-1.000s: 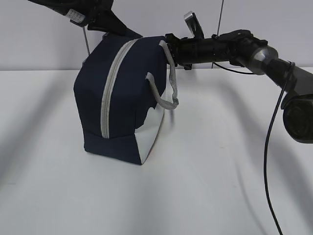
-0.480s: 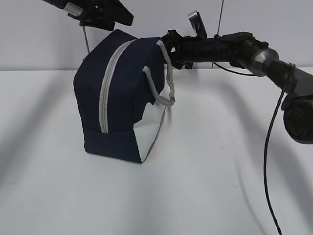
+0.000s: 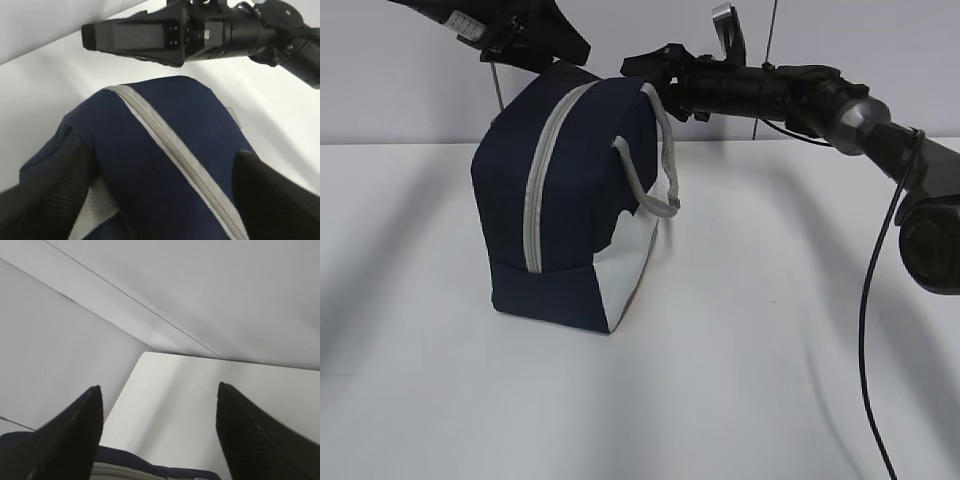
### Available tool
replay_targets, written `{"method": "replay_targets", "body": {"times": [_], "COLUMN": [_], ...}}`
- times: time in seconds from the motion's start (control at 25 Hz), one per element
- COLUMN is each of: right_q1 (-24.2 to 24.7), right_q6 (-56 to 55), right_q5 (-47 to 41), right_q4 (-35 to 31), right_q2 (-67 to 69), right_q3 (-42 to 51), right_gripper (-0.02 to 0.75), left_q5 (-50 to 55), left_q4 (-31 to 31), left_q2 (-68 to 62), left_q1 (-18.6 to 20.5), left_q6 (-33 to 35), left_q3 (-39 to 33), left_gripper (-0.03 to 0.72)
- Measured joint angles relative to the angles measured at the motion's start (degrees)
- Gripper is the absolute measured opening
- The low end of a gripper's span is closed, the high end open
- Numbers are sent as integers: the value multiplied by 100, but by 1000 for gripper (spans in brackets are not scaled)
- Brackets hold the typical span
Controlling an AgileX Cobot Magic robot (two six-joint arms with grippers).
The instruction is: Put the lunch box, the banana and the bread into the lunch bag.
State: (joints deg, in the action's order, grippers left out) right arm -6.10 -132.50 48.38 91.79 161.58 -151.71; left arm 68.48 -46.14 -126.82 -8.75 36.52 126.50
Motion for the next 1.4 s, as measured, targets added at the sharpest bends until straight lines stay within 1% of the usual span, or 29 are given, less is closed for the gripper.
{"method": "replay_targets", "body": {"times": [0.12,0.2,0.24,0.32,0.44,0.64,0.84,0.92,1.0,1.08,1.24,1.4], "right_q1": [0,-10,-10,-10,-10,-10,-10,-10,-10,-10,-10,-10], "right_q6": [59,-7,-50,-113,-240,-264,-141,-35,78,192,417,545], "right_q5": [87,216,245,291,291,94,-203,-370,-549,-745,-1062,-1494], "right_q4": [300,688,939,1239,1503,1571,1571,1586,1590,1590,1566,1556], "right_q2": [0,-119,-232,-549,-1158,-2261,-3300,-3721,-4180,-4714,-5668,-6365], "right_q3": [-193,-163,-63,208,706,1764,3061,3602,4122,4598,5474,6342], "right_gripper": [523,523,523,523,523,523,523,523,523,523,523,523], "left_q5": [82,95,101,144,194,243,311,318,325,338,352,367], "left_q4": [100,198,225,245,382,1216,2167,2506,2675,2710,2726,2731], "left_q2": [11,11,11,11,36,485,1249,1536,1910,2291,3122,3923], "left_q1": [0,0,0,0,0,0,0,0,0,0,0,0], "left_q6": [0,-21,-42,-122,-259,-612,-1629,-1898,-2033,-2079,-2149,-2293], "left_q3": [0,0,0,0,0,0,0,-77,-311,-683,-1734,-2772], "left_gripper": [571,569,569,569,569,568,568,568,568,568,567,541]}}
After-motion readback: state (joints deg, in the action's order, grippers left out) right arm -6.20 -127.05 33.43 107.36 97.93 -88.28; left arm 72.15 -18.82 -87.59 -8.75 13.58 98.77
